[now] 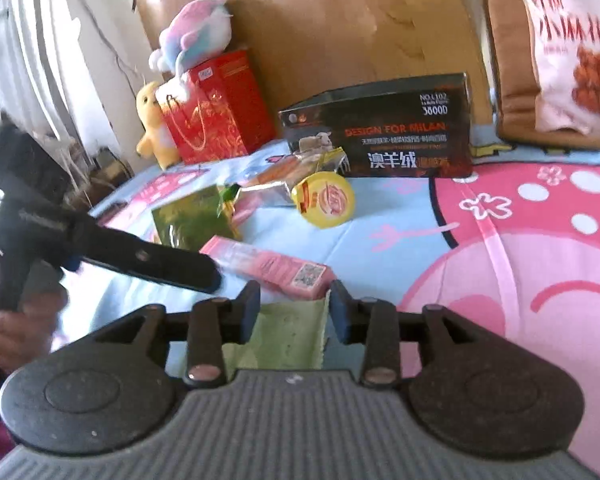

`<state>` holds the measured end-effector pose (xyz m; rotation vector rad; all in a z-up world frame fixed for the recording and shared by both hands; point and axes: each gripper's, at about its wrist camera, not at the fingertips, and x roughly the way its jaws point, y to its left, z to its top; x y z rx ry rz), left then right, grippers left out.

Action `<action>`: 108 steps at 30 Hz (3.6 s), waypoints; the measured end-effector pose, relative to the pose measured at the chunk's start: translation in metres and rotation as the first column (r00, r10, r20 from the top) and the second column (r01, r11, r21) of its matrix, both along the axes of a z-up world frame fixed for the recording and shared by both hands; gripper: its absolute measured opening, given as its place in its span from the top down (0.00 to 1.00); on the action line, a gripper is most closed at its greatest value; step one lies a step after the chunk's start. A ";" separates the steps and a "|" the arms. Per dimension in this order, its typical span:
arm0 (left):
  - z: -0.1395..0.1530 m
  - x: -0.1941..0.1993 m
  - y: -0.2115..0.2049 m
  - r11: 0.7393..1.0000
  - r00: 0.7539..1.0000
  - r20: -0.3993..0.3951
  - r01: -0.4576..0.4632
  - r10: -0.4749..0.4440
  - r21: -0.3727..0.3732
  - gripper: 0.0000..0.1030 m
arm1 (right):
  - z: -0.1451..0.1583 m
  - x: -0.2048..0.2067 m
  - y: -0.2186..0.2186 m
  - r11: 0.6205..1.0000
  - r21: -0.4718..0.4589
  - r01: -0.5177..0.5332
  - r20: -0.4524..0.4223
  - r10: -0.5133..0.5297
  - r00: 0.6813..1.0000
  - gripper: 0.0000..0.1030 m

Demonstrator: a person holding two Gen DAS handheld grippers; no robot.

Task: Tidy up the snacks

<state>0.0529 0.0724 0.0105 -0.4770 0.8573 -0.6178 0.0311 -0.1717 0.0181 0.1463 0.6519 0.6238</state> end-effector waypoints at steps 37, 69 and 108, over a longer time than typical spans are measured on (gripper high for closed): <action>0.076 0.089 -0.005 0.999 0.987 0.158 -0.041 0.038 0.018 0.75 | 0.055 0.059 0.028 0.994 0.103 0.045 0.177 -0.063 0.982 0.76; 0.019 0.136 0.102 0.929 0.934 0.056 -0.356 0.351 0.105 0.65 | 0.004 0.131 0.062 0.987 0.048 0.153 -0.080 -0.149 0.986 0.46; 0.087 0.079 -0.011 0.981 0.945 0.313 -0.139 0.092 0.134 0.70 | 0.060 0.058 0.029 0.984 0.125 0.125 0.198 -0.148 0.969 0.86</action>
